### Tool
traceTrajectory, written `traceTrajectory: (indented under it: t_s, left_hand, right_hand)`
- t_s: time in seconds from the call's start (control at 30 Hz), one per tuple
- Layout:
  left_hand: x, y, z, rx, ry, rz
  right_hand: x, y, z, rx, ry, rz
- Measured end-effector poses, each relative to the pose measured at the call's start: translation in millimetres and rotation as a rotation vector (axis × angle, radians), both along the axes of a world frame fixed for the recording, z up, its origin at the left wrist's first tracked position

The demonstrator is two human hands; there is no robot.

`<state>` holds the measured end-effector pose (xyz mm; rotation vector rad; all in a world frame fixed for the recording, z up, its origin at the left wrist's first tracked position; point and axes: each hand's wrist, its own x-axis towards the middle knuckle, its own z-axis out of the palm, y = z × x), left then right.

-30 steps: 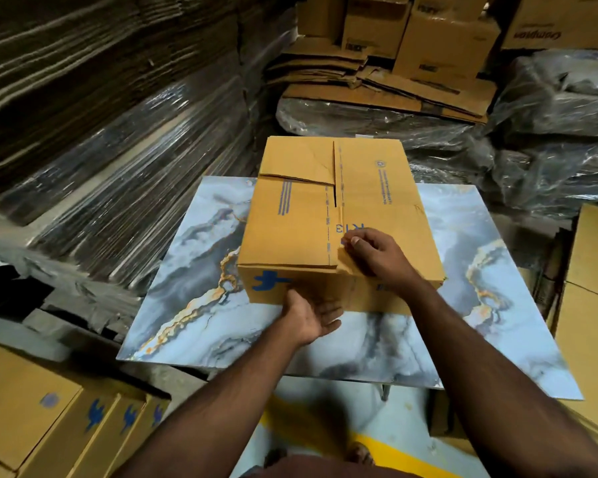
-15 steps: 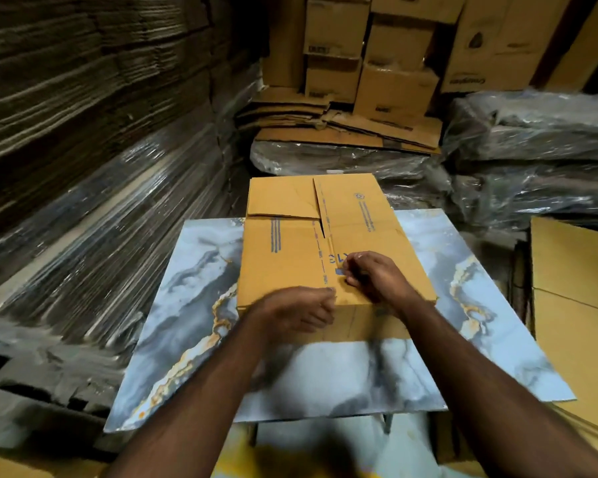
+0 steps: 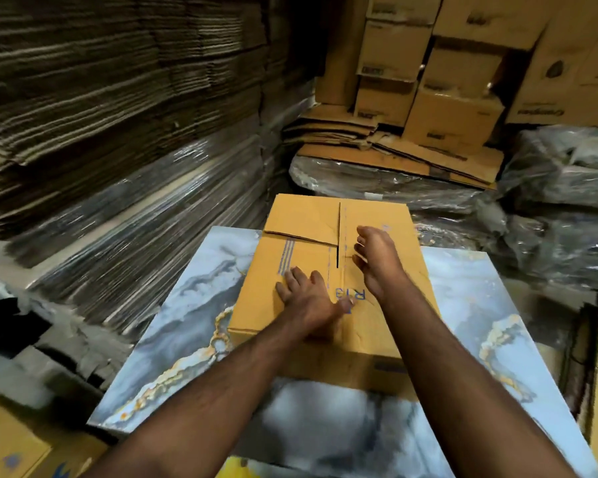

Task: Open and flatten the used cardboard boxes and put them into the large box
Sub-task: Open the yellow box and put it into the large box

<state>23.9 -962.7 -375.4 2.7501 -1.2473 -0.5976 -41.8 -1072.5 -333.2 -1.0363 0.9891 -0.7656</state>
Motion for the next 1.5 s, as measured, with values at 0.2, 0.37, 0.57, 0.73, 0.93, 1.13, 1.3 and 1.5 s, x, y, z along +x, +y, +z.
traceTrajectory:
  t_s: [0.2, 0.37, 0.57, 0.73, 0.93, 1.13, 1.3, 1.5]
  left_hand:
    - [-7, -10, -6, 0.056, -0.054, 0.058]
    - [-1, -10, -2, 0.036, -0.151, 0.031]
    - [-7, -17, 21, 0.093, -0.199, 0.068]
    - [20, -16, 85, -0.017, -0.271, 0.054]
    - [51, -13, 107, -0.005, -0.251, 0.017]
    - [72, -7, 118, -0.184, -0.261, 0.033]
    - [85, -6, 124, -0.239, -0.212, 0.058]
    - [92, -6, 122, -0.296, -0.160, 0.093]
  right_hand:
    - [38, -28, -11, -0.014, 0.015, -0.012]
    - [30, -29, -75, -0.431, 0.378, 0.029]
    - [25, -28, -90, -0.706, 0.489, 0.114]
    - [23, -22, -82, -0.948, 0.752, 0.326]
    - [26, -10, -84, -1.218, 1.087, 0.601]
    - [15, -16, -60, -1.267, 0.926, 0.455]
    - [7, -8, -35, -1.363, 0.787, 0.249]
    - [-2, 17, 1, -1.474, 0.700, 0.023]
